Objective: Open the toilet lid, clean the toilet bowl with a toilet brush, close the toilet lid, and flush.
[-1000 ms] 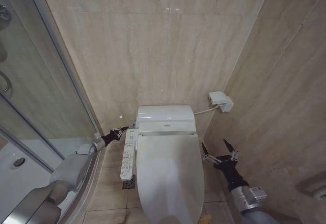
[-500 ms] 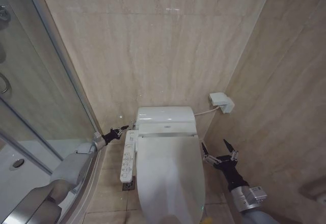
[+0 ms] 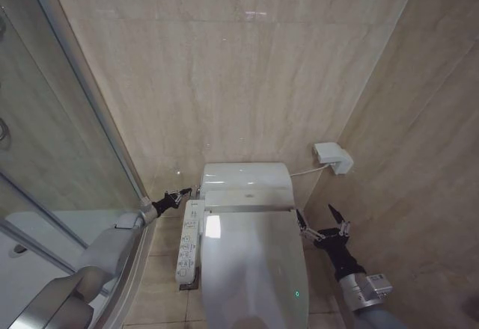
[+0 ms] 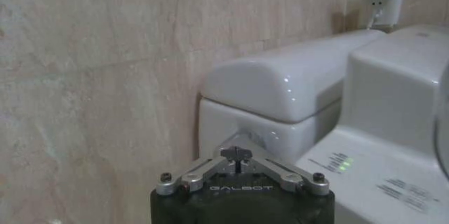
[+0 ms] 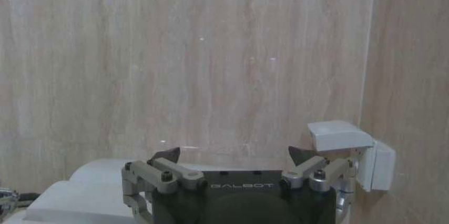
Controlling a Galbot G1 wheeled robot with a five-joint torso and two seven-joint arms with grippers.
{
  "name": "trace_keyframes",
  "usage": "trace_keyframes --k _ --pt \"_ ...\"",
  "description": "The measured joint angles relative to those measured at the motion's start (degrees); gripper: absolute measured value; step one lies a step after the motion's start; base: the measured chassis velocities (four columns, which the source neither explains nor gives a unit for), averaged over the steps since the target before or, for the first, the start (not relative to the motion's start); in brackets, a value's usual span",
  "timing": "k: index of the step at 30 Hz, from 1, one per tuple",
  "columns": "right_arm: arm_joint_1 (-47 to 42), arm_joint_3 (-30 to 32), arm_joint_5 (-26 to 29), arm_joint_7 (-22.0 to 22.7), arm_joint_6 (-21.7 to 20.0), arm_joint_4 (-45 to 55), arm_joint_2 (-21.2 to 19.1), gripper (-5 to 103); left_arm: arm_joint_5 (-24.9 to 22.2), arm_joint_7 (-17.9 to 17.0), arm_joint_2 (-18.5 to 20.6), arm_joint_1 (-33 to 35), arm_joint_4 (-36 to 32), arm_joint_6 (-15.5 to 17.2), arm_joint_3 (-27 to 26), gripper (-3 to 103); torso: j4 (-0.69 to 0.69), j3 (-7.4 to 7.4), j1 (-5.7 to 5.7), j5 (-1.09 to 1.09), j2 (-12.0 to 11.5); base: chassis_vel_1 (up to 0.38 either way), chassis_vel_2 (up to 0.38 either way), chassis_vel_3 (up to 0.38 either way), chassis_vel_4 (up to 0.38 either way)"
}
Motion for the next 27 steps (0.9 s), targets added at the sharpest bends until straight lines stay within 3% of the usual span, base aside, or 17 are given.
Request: trace_keyframes --k 27 --pt "0.0 0.0 0.0 0.0 0.0 0.0 0.0 100 0.36 0.23 -0.15 0.47 0.29 -0.43 -0.08 0 0.0 0.01 0.02 0.0 0.01 0.001 -0.004 -0.005 0.001"
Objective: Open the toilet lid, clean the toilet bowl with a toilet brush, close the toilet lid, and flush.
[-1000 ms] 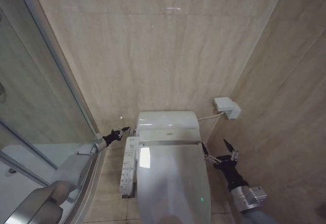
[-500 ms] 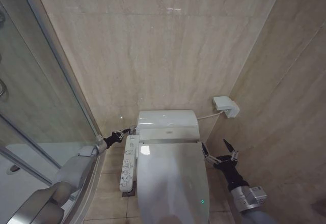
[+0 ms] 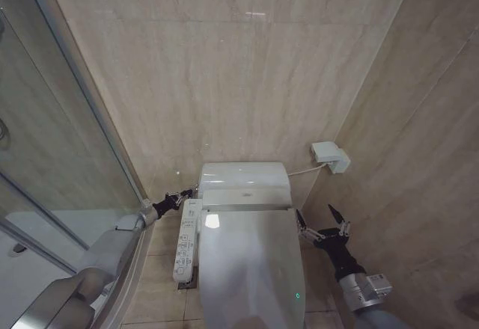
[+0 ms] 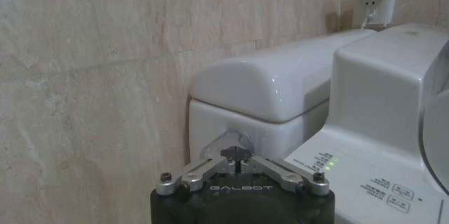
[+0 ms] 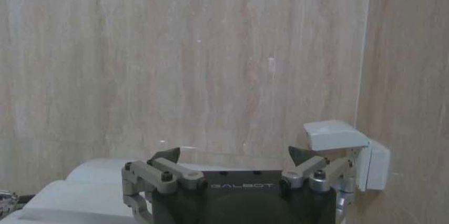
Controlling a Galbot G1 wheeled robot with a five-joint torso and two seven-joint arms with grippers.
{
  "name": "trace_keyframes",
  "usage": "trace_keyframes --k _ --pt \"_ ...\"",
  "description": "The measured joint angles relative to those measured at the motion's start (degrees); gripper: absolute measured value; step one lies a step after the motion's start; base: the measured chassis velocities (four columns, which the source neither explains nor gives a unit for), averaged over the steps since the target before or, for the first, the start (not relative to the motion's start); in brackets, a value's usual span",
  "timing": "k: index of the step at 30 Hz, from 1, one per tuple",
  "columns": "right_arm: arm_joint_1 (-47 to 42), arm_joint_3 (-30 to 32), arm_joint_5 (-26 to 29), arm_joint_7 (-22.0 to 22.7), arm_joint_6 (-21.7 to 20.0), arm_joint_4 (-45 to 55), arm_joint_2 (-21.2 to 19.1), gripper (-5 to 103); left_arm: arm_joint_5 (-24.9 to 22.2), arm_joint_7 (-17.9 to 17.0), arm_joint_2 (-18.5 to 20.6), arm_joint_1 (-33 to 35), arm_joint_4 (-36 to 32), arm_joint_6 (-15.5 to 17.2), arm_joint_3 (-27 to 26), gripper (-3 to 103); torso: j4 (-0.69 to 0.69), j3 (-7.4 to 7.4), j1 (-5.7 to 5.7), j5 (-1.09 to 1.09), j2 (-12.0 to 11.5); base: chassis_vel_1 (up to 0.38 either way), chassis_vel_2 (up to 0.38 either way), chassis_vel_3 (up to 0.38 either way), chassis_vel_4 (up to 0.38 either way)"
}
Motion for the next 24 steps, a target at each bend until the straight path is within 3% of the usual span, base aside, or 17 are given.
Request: trace_keyframes --k 24 --pt "0.0 0.0 0.0 0.0 0.0 0.0 0.0 100 2.19 1.96 0.29 0.66 1.51 0.07 -0.2 0 0.0 0.01 0.01 -0.02 -0.01 0.0 0.0 0.0 0.0"
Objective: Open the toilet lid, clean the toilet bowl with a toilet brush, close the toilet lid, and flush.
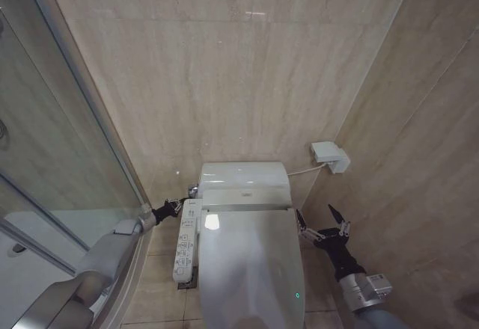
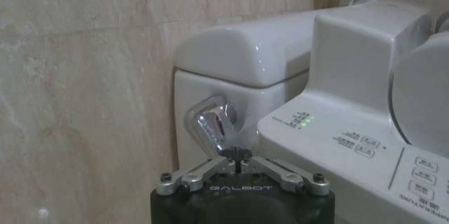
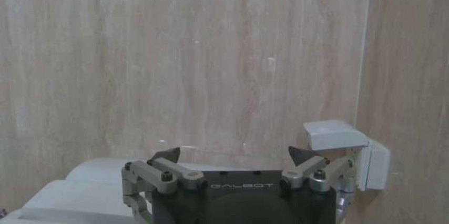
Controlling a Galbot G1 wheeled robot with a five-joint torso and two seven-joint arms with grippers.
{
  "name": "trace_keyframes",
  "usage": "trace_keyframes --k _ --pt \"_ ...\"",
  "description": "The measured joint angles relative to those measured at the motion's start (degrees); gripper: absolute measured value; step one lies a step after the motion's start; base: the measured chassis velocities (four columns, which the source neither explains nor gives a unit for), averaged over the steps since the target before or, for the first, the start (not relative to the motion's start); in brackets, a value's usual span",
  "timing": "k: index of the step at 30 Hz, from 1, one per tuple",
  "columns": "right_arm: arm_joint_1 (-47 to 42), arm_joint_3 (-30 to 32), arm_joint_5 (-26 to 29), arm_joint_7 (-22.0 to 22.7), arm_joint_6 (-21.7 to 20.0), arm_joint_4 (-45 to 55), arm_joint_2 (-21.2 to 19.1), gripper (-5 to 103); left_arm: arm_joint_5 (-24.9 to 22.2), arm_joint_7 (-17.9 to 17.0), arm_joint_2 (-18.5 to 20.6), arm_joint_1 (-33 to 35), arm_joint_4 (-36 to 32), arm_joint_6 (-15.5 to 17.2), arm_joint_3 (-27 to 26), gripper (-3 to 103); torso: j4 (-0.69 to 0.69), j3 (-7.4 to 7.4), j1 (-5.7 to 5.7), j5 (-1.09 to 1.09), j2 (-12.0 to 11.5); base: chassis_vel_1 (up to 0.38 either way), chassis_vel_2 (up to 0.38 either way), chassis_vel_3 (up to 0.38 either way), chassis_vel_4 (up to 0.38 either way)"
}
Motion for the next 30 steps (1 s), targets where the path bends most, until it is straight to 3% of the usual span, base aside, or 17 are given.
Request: trace_keyframes --k 11,21,25,28,29,30 --pt "0.0 0.0 0.0 0.0 0.0 0.0 0.0 100 -0.51 -0.58 0.92 1.36 -1.57 -0.16 -1.11 0 0.0 -0.01 0.0 0.0 0.0 0.0 0.0 0.0 0.0" --pt "0.0 0.0 0.0 0.0 0.0 0.0 0.0 100 -0.85 -3.88 4.68 6.31 -14.38 -1.09 -8.21 0 0.0 -0.01 -0.01 0.01 0.0 0.0 0.0 0.0 0.0" --pt "0.0 0.0 0.0 0.0 0.0 0.0 0.0 100 -3.3 -7.85 5.97 9.31 -20.3 -0.99 -10.35 0 0.03 -0.01 -0.01 0.02 0.0 0.0 0.0 0.0 0.0" --pt "0.0 0.01 0.0 0.0 0.0 0.0 0.0 100 -7.13 -17.91 6.23 14.31 -29.35 1.24 -11.77 0 0.01 -0.01 -0.01 0.02 0.01 0.0 0.0 0.0 0.0" --pt "0.0 0.01 0.0 0.0 0.0 0.0 0.0 100 -7.13 -17.91 6.23 14.31 -29.35 1.24 -11.77 0 0.01 -0.01 -0.01 0.02 0.01 0.0 0.0 0.0 0.0" --pt "0.0 0.0 0.0 0.0 0.0 0.0 0.0 100 -8.97 -22.56 5.89 16.69 -34.19 3.08 -12.38 0 0.03 -0.01 -0.01 0.0 0.0 0.0 0.0 0.0 0.0"
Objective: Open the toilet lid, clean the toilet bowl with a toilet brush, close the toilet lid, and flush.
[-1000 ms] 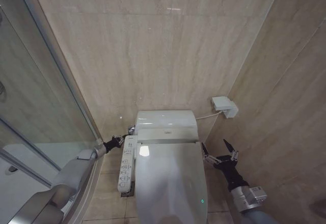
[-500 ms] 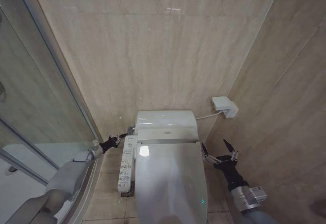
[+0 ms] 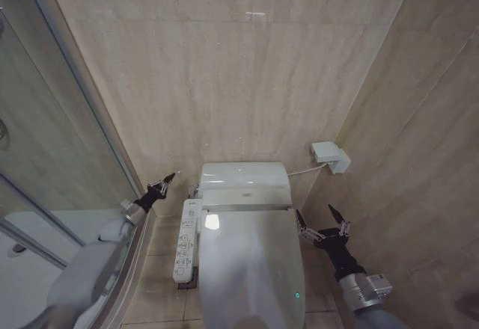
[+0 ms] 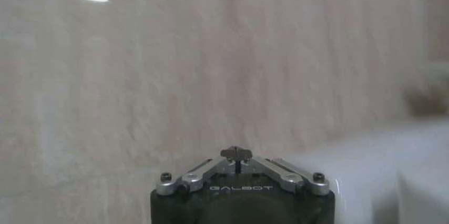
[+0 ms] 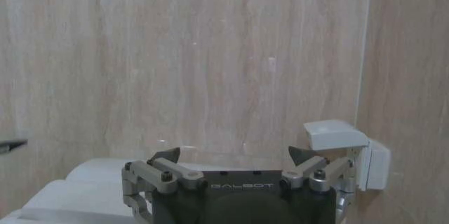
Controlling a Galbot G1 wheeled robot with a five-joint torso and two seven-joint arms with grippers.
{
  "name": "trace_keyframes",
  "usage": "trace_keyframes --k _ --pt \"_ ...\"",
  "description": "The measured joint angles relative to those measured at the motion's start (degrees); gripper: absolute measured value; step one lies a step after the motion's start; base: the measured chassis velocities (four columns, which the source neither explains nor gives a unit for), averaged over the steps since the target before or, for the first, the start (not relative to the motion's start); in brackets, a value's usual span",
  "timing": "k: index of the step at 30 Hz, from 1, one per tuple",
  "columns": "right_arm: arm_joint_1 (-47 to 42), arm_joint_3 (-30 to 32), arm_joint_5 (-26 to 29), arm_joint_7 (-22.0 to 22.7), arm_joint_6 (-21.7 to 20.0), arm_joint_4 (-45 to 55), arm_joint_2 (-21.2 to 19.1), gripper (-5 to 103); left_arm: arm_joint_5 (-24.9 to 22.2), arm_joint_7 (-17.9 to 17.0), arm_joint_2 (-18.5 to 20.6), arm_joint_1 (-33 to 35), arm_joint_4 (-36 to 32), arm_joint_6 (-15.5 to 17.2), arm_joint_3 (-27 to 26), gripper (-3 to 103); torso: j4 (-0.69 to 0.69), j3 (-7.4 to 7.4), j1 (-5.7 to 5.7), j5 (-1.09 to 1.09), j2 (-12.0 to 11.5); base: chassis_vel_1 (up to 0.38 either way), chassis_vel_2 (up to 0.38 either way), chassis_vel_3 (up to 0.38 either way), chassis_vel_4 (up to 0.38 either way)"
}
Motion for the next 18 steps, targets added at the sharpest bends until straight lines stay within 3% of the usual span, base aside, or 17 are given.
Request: trace_keyframes --k 1,3,4,7,8,11,18 --pt "0.0 0.01 0.0 0.02 0.0 0.0 0.0 100 -0.59 -3.1 -0.43 1.63 -3.18 1.22 -0.66 0 -0.03 -0.01 0.0 0.0 0.01 0.0 0.0 0.0 0.0" --pt "-0.01 0.0 0.0 -0.01 -0.01 0.0 -0.01 100 -0.32 -13.29 -2.0 6.18 -11.35 6.05 -3.05 0 -0.04 -0.01 -0.01 0.02 0.01 0.0 0.0 0.0 0.0" --pt "-0.01 0.0 0.0 -0.01 -0.01 0.0 -0.01 100 -0.32 -13.29 -2.0 6.18 -11.35 6.05 -3.05 0 -0.04 -0.01 -0.01 0.02 0.01 0.0 0.0 0.0 0.0" --pt "0.0 0.01 0.0 0.0 0.0 0.0 0.0 100 1.45 -22.64 -3.63 12.03 -20.38 12.98 -5.89 0 -0.02 -0.02 -0.01 0.03 0.01 0.0 0.0 0.0 0.0" --pt "0.0 0.01 0.0 0.0 0.0 0.0 0.0 100 1.45 -22.64 -3.63 12.03 -20.38 12.98 -5.89 0 -0.02 -0.02 -0.01 0.03 0.01 0.0 0.0 0.0 0.0" --pt "0.0 0.0 0.0 0.0 0.0 0.0 0.0 100 3.06 -26.81 -4.15 16.3 -25.99 17.4 -7.76 0 -0.01 -0.01 -0.01 0.0 0.01 0.0 0.0 0.0 0.0" --pt "0.0 0.0 0.0 0.0 0.0 0.0 0.0 100 6.25 -29.02 -4.13 21.99 -33.51 21.53 -10.33 0 -0.03 -0.01 -0.01 0.04 0.01 0.0 0.0 0.0 0.0"
